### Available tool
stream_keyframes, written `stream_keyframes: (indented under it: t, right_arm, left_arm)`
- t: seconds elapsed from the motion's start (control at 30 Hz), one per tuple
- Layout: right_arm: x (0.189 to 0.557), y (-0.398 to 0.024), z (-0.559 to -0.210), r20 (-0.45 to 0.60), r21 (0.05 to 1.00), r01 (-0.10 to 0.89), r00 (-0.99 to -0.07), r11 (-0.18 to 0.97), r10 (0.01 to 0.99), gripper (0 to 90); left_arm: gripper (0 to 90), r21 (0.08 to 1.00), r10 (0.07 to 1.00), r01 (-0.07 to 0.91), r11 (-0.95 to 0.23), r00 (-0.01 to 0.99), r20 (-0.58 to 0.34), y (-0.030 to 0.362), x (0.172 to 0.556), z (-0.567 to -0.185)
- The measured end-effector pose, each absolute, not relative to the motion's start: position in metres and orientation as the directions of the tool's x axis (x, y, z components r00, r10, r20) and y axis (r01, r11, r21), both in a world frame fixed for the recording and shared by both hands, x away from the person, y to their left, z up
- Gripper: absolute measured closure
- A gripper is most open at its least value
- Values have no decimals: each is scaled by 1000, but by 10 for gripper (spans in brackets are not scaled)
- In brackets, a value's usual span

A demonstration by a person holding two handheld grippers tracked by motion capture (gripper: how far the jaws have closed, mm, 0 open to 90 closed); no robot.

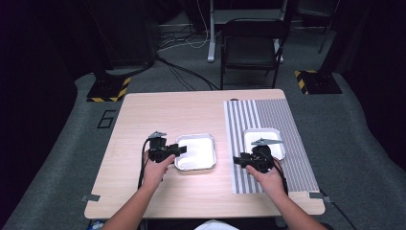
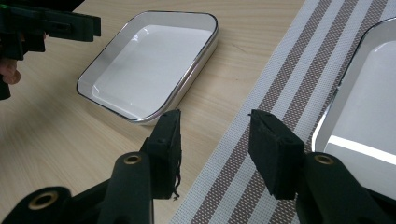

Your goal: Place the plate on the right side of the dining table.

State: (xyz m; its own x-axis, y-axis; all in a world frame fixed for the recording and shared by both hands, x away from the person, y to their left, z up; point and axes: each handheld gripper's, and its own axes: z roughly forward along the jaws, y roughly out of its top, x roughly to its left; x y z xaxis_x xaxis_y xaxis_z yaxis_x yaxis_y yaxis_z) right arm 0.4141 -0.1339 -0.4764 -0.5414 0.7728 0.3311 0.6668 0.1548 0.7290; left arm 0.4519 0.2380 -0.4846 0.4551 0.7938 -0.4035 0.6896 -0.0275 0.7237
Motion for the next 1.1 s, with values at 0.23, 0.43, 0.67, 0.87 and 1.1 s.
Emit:
stream_keyframes:
  t: [0.23,0.43,0.67,0.87,1.1]
  right_arm:
    - [412,-127,-483,256,750,624,-578,218,775,535]
    - [410,-123,-489,279,744,633,-585,214,761,535]
    - [409,-123,-495,256,756,611,-606,235,753,529]
    - [407,-118,-500,224,757,590,-637,280,738,513]
    - [404,-110,-503,178,766,549,-681,334,710,503]
  left_arm:
    - [480,721,815,693,-14,426,-393,253,451,-492]
    - [480,730,827,684,1,409,-385,264,452,-492]
    - [478,731,850,682,-22,398,-345,273,454,-496]
    - [469,727,867,686,-17,372,-331,280,457,-499]
    - [461,721,883,693,3,336,-327,290,460,-501]
